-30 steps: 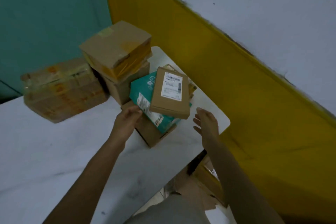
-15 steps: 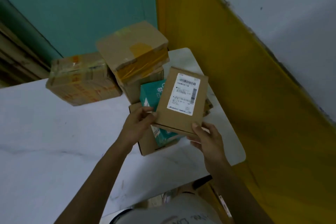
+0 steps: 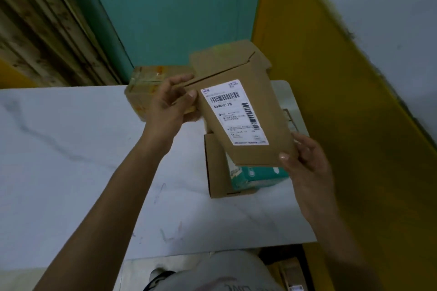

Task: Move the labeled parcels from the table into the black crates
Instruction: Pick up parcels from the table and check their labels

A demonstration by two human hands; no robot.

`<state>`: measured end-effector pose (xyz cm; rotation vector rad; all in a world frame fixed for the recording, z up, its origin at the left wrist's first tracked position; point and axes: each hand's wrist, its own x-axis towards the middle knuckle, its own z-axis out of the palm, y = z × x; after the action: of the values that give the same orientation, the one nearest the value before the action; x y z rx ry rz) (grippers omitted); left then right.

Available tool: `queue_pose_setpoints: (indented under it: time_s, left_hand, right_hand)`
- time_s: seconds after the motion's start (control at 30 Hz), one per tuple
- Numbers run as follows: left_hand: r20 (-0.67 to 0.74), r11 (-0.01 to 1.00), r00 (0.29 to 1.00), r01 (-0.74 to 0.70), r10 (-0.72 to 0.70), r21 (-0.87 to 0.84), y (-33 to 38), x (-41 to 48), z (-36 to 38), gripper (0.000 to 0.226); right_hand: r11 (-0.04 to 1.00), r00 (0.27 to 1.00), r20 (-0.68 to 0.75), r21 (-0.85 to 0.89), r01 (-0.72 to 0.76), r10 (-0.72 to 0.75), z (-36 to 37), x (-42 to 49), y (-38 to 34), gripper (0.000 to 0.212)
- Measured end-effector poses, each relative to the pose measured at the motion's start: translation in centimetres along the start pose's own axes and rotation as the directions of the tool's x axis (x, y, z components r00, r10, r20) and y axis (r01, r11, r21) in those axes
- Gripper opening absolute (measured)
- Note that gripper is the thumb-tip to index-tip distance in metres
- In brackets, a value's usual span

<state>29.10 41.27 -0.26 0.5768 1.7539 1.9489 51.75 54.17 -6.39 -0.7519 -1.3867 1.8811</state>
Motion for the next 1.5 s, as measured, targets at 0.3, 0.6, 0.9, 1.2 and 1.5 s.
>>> queue_pose_setpoints:
  time_s: [0.3,0.6,0.9,1.2,1.5]
  left_hand:
    - [-0.167,0.898,0.945,0.197,-0.281,-0.393,-0.5,-4.1,-10.1,0.005]
    - [-0.244,0.983,0.965,-0.127,0.091,-0.136,5.8,-6.2,-20.8,0.027]
    - [-0.094,0.985,0.983,-0.148,0.156,0.085,4.5,-11.4,-26.1,0.048]
    - [-0.263,0.997,0.961,-0.079,0.081,0.02,5.0,-13.1,-31.2,0.036]
    - [-0.24,0.999,0.97,-0.038,0.03,-0.029,3.1,-14.4,-29.0,0.033]
  right_hand:
    - [0.994,0.987,0.135,-0.061,0.094,-0.085,10.4,-2.5,-0.6,0.04]
    - [0.922,0.845,0.374,-0.096,-0.376,0.383,23.9,-12.8,6.1,0.045]
    - [0.864,0.786,0.404,-0.023,-0.502,0.467,33.6,-17.7,8.7,0.036]
    - [0.941,0.913,0.237,-0.018,-0.338,0.332,32.4,-16.3,7.8,0.071]
    - [0.954,0.91,0.362,0.136,-0.267,0.203,32.1,-12.3,5.9,0.036]
